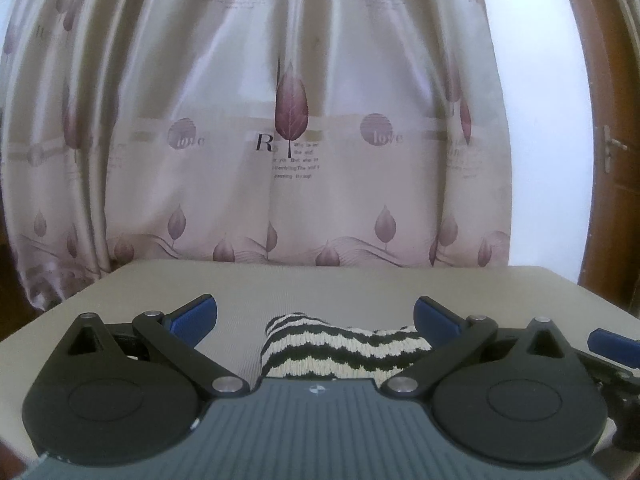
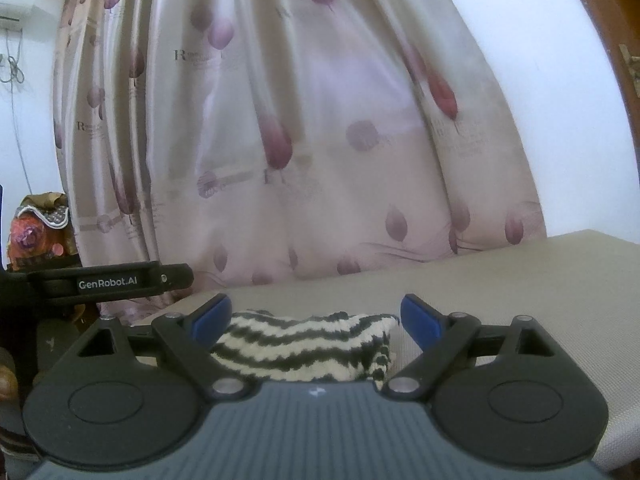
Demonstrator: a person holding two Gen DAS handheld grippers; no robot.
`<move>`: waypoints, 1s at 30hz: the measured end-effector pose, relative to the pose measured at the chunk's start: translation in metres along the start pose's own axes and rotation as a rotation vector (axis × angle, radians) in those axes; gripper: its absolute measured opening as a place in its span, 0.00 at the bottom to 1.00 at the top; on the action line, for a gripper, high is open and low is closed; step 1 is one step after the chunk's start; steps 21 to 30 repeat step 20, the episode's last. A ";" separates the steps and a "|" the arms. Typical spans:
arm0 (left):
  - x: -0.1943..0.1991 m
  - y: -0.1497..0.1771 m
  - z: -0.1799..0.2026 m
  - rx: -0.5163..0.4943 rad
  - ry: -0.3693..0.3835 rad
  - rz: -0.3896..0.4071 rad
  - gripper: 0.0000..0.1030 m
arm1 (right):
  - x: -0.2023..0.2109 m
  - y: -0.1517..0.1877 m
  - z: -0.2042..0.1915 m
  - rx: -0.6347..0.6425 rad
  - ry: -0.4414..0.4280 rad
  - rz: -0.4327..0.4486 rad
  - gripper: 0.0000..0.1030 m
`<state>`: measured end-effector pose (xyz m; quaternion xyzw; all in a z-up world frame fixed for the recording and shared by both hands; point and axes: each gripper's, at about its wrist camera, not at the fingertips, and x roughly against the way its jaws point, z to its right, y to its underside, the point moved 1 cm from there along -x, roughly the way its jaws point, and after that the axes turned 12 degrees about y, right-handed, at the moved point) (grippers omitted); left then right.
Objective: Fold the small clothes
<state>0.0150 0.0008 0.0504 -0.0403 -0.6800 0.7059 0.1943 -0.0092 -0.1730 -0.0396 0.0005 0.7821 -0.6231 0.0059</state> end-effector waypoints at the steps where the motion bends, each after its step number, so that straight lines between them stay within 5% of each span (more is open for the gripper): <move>1: 0.000 0.000 -0.001 0.002 -0.001 -0.001 1.00 | 0.000 0.000 0.000 -0.001 0.001 -0.003 0.90; 30: -0.016 0.017 -0.010 0.019 0.001 -0.074 1.00 | -0.004 0.008 -0.004 0.030 0.018 -0.028 0.90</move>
